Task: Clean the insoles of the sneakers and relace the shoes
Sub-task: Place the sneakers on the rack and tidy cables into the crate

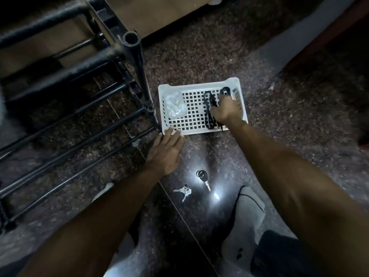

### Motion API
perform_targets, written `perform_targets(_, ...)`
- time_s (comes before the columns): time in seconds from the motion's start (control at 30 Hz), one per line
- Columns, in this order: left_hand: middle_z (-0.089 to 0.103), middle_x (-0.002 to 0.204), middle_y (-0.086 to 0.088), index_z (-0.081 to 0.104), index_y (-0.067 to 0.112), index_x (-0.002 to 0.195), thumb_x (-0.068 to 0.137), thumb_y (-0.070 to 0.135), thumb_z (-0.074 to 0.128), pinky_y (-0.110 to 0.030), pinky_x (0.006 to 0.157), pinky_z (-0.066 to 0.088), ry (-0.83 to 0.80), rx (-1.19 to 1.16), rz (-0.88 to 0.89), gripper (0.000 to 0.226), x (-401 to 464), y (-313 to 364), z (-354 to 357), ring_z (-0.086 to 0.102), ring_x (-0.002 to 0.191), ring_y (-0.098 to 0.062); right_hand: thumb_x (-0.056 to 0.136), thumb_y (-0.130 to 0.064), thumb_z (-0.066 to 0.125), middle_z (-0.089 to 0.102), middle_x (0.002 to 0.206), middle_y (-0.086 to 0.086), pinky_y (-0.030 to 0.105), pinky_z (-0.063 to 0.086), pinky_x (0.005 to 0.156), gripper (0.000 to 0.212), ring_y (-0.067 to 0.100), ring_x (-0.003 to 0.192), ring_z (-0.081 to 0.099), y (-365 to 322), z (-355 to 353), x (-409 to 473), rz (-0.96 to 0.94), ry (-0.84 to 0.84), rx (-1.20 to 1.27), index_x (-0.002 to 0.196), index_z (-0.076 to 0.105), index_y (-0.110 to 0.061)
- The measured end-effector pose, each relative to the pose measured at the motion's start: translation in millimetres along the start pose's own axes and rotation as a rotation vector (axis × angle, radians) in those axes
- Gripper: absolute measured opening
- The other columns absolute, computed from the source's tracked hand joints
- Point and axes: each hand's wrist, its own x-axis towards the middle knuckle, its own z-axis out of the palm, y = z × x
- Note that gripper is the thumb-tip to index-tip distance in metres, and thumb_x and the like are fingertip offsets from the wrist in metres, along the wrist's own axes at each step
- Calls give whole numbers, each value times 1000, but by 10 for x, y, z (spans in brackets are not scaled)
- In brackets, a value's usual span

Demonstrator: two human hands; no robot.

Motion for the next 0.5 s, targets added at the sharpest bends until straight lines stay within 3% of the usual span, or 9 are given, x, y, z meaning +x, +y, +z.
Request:
perform_targets(0.13, -7, 163, 1, 2, 17, 155, 95, 22, 48, -42, 118, -5, 49, -34, 13, 75, 6, -51, 66, -17, 148, -21, 84, -12, 50, 56, 128, 17, 43, 50, 94, 36, 36, 115, 57, 167, 162, -78, -256, -107, -295, 119, 57, -8)
perform_targets(0.23, -7, 163, 2, 5, 17, 155, 94, 23, 51, -43, 119, -3, 47, -30, 25, 77, 8, -65, 88, -17, 148, -21, 95, -25, 44, 35, 150, 13, 48, 29, 113, 42, 30, 139, 32, 374, 249, -66, -438, -252, -533, 133, 46, -9)
perform_targets(0.37, -7, 163, 1, 8, 18, 155, 94, 23, 52, -44, 120, -1, 41, -25, 27, 76, 17, -78, 74, -17, 148, -21, 100, -32, 33, 25, 156, 8, 51, 12, 118, 46, 25, 146, 19, 375, 213, -28, -430, -238, -592, 140, 40, -9)
perform_targets(0.43, 0, 163, -1, 15, 18, 154, 91, 22, 55, -45, 119, -2, 65, -12, 39, 75, -6, -72, 72, -11, 149, -22, 97, -29, 40, 41, 146, 11, 45, 25, 114, 42, 29, 136, 36, 326, 167, -88, -481, -135, -543, 131, 51, -9)
perform_targets(0.5, 24, 158, -7, 37, 19, 147, 84, 20, 61, -46, 119, 10, 180, -17, 49, 67, -108, -44, 95, 11, 149, -26, 93, -24, 46, 58, 120, 10, 37, 44, 92, 31, 30, 110, 55, 300, 158, -331, -545, 30, -454, 115, 62, -10)
